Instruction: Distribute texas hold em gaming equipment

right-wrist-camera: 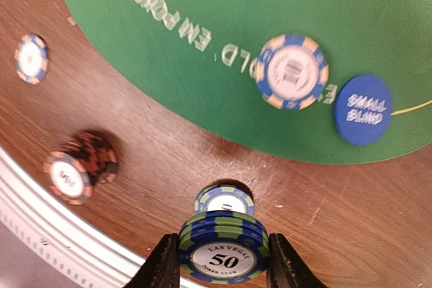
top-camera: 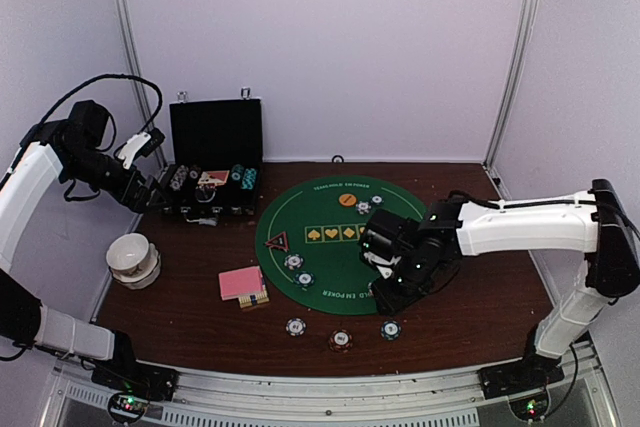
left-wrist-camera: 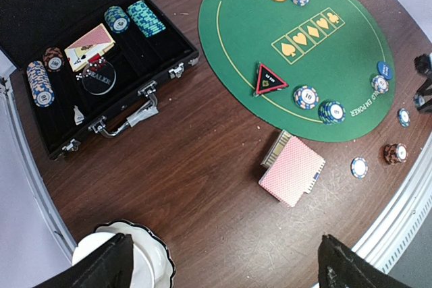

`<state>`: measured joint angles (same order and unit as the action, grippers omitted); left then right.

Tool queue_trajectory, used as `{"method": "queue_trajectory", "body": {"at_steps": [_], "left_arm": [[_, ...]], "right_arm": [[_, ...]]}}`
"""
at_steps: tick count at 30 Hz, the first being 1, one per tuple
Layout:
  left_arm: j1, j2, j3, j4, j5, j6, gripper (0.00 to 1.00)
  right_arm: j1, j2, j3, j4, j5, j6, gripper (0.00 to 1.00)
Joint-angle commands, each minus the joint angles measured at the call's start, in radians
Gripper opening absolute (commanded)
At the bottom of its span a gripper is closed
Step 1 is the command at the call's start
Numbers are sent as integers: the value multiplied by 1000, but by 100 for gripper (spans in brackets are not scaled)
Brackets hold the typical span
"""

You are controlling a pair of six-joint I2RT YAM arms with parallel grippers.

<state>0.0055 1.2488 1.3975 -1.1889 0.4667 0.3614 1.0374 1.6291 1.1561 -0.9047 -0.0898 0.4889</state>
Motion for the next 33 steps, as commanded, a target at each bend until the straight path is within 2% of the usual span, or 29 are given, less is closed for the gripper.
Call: {"method": "queue_trajectory", "body": {"at_steps": [1, 6, 12, 19, 30, 33], "left_arm": [[-2, -15, 32, -2, 5, 17, 98], [-2, -13, 29, -2, 1, 19, 98], [-2, -10, 26, -3, 2, 20, 98], [-2, -5, 24, -7, 4, 29, 98], [-2, -11, 20, -15, -1, 33, 98], [-2, -16, 20, -15, -1, 33, 98]], "right_arm": [[-62, -63, 97, -99, 85, -42, 6], [-217, -53, 115, -100, 127, -79, 6], [-358, 37, 80, -2, 116, -86, 6], [-392, 170, 75, 118, 92, -83, 6], [-442, 229, 50, 189, 93, -86, 6], [-441, 240, 43, 188, 63, -91, 11]]}}
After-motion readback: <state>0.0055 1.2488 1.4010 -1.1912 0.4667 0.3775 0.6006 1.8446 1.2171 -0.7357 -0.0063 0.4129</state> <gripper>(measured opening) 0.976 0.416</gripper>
